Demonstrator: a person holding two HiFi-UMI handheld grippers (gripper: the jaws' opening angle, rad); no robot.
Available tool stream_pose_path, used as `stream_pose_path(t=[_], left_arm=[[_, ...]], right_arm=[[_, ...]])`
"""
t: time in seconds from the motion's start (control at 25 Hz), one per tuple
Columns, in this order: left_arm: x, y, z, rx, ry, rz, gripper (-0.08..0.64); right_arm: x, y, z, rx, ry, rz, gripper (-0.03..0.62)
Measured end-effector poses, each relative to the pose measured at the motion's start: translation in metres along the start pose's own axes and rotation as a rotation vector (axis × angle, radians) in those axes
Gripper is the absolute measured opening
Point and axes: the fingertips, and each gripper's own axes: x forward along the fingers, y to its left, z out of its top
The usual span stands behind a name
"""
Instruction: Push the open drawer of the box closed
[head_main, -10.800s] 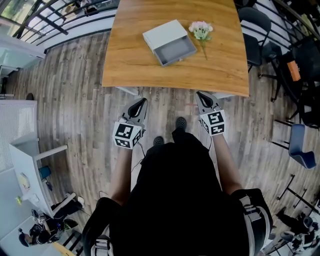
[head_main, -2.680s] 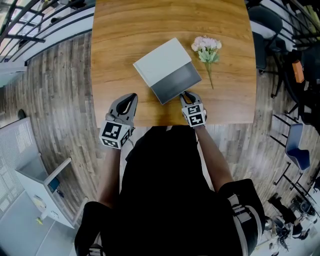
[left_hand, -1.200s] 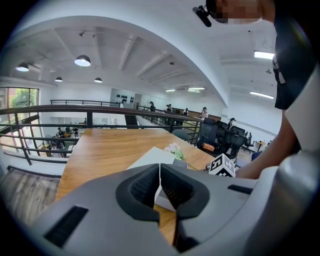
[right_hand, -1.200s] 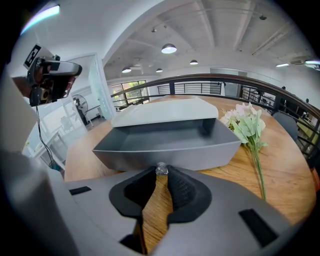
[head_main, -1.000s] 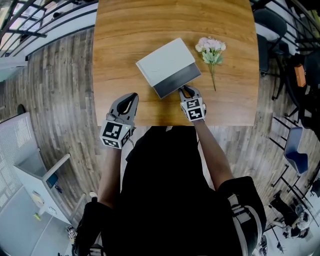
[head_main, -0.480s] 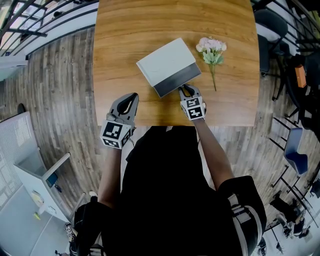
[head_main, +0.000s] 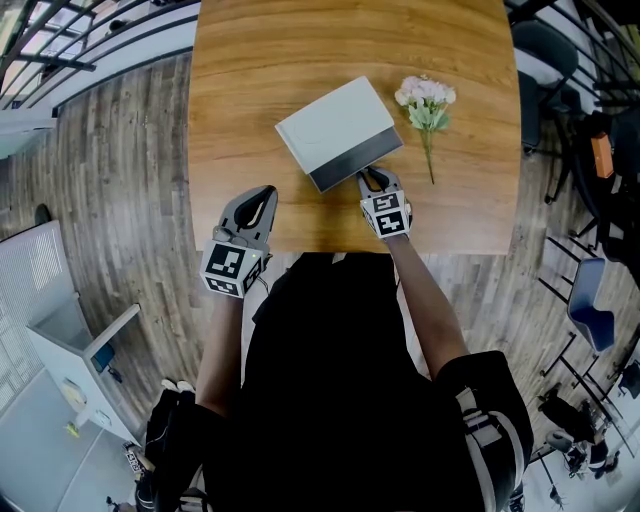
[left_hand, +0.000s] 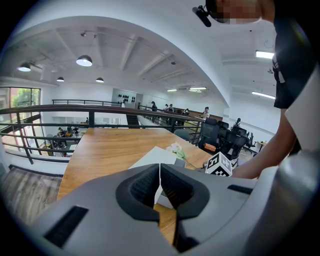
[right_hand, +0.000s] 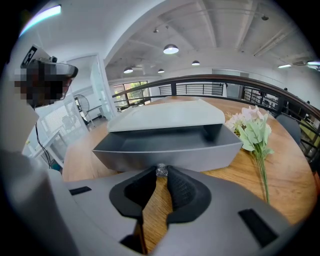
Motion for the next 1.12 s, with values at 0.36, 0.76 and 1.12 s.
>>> stream_pose_path(t=[0.36, 0.76, 1.12], left_arm=[[0.000, 0.001, 0.000, 0.001, 0.006, -0.001, 0.025], [-0.002, 0.008, 0.002, -0.005, 0.002, 0.010, 0.025], [-0.003, 0.010, 0.003, -0.011, 0.001, 0.017, 0.025]], right_arm=[[0.004, 0.000, 0.009, 0.006, -0.022, 0.004, 0.083], [0.010, 0.001, 0.018, 0.002, -0.025, 0.009, 0.083], [0.012, 0.000, 0.023, -0.005, -0.026, 0.011, 0.083]])
